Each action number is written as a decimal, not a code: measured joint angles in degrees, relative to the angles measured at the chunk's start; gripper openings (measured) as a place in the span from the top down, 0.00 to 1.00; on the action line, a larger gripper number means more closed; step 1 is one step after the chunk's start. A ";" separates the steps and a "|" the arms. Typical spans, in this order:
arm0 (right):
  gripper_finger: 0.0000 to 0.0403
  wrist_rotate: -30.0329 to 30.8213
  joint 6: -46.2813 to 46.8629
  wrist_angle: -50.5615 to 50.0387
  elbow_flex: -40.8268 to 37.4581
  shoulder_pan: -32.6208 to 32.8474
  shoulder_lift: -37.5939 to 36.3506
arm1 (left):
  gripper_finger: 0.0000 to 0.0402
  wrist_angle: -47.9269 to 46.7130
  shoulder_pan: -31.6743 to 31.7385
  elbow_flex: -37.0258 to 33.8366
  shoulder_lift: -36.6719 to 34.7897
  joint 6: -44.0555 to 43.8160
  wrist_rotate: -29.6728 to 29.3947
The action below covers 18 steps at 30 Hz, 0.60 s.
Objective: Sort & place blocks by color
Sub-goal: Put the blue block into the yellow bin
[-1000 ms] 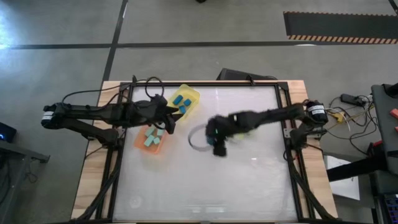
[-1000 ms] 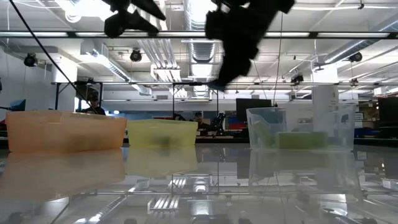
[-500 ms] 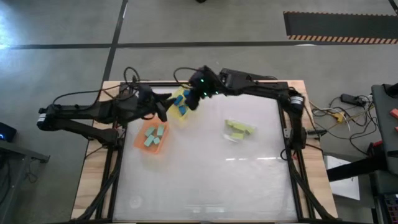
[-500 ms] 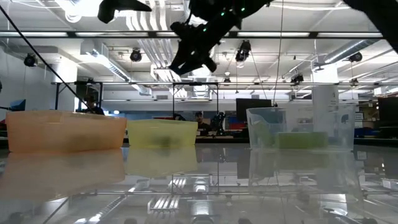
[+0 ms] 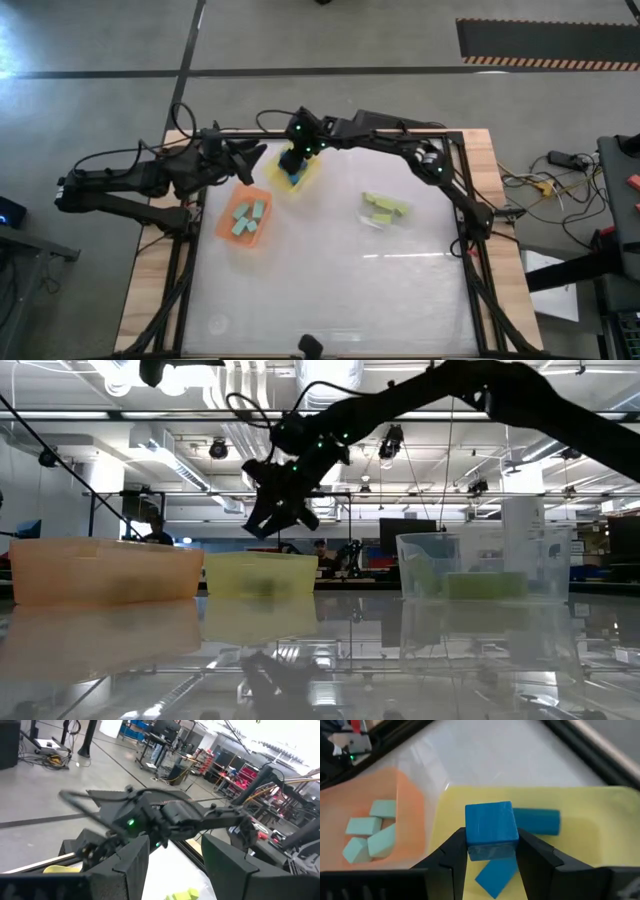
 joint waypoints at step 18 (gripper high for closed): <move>0.64 -5.93 -0.77 -0.61 1.43 0.95 4.18 | 0.59 0.02 0.13 -1.00 1.38 -0.23 -2.15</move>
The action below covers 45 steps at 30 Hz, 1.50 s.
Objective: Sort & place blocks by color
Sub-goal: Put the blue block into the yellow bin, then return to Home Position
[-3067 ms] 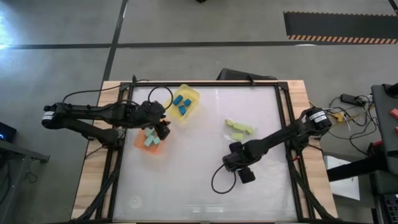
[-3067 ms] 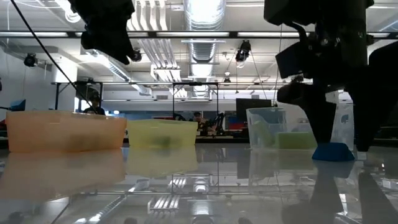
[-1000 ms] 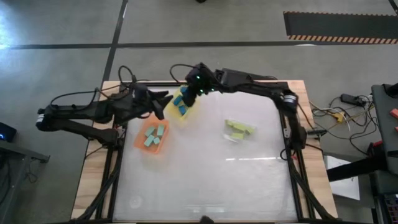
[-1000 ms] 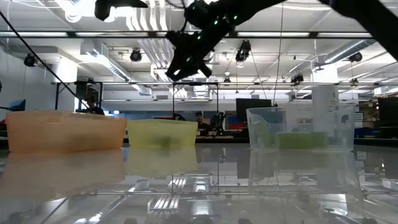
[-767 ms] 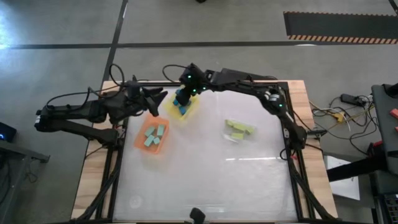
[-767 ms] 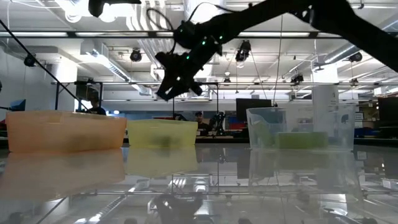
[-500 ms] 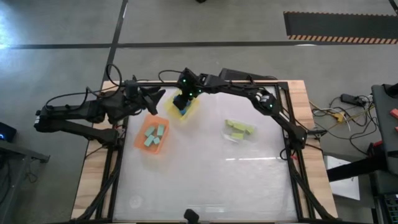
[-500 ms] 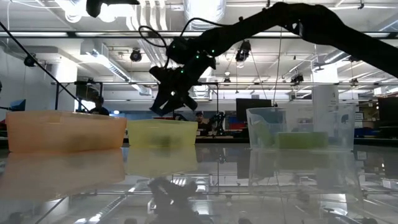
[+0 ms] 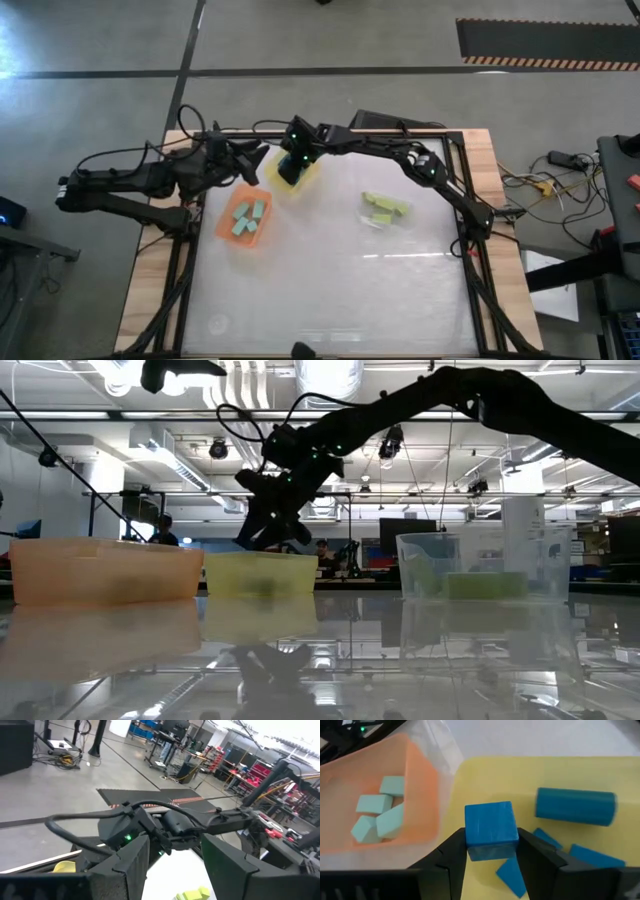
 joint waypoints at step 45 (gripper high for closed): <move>0.56 0.02 -15.38 15.80 -26.70 10.68 -34.00 | 0.98 2.46 0.02 -22.81 -26.68 5.79 27.39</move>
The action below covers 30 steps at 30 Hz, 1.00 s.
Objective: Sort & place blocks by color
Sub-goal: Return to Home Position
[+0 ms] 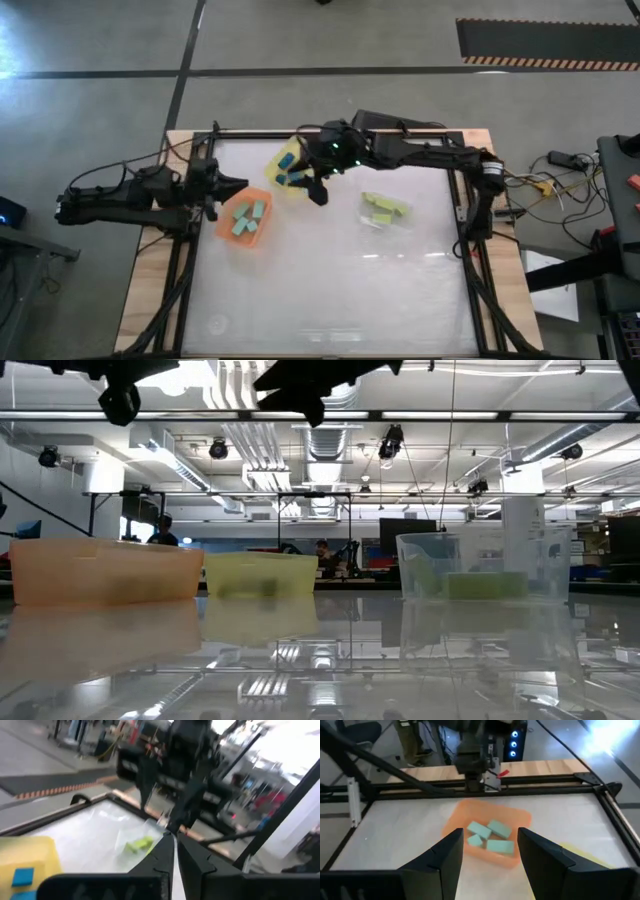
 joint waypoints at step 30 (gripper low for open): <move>0.56 17.59 8.96 42.47 -64.69 6.40 -50.96 | 1.00 0.50 0.02 -10.95 -18.33 4.59 -0.57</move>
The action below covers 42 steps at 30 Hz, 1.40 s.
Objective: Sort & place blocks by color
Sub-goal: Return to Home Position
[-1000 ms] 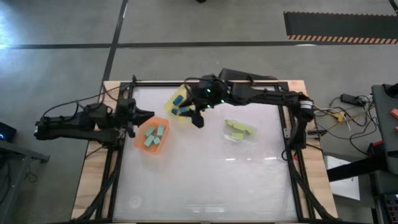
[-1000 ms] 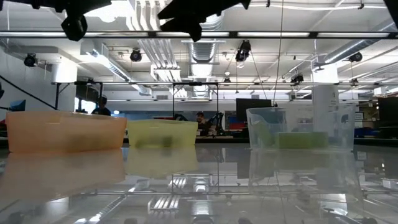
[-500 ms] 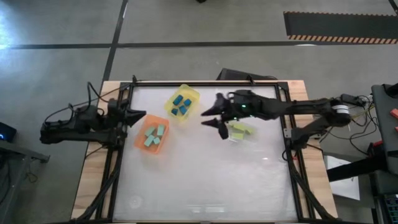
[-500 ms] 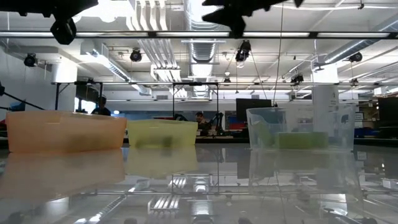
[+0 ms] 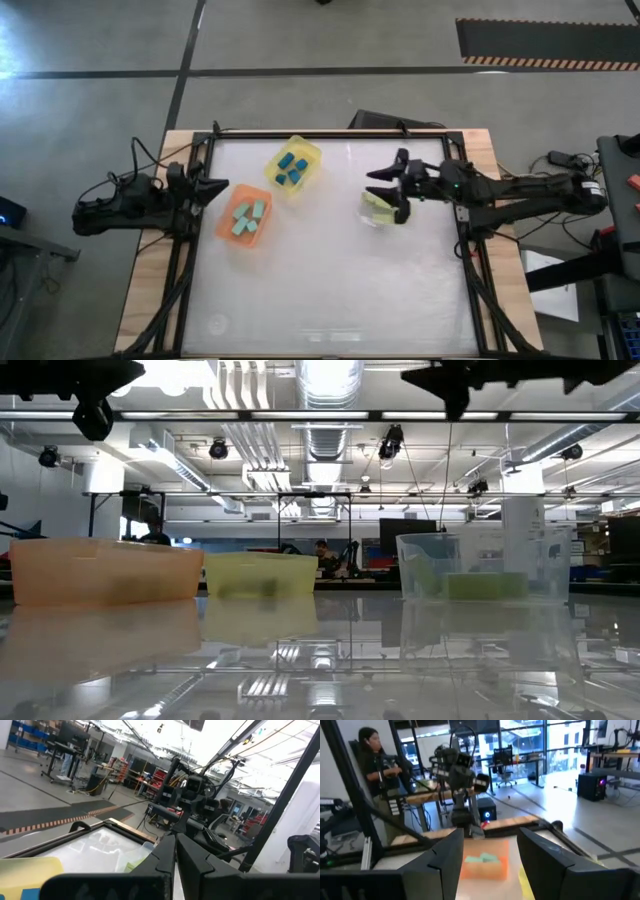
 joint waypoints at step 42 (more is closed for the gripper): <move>0.56 10.76 -4.09 -28.69 -22.88 -0.04 -49.71 | 1.00 -0.57 0.00 -7.71 -2.76 6.01 1.48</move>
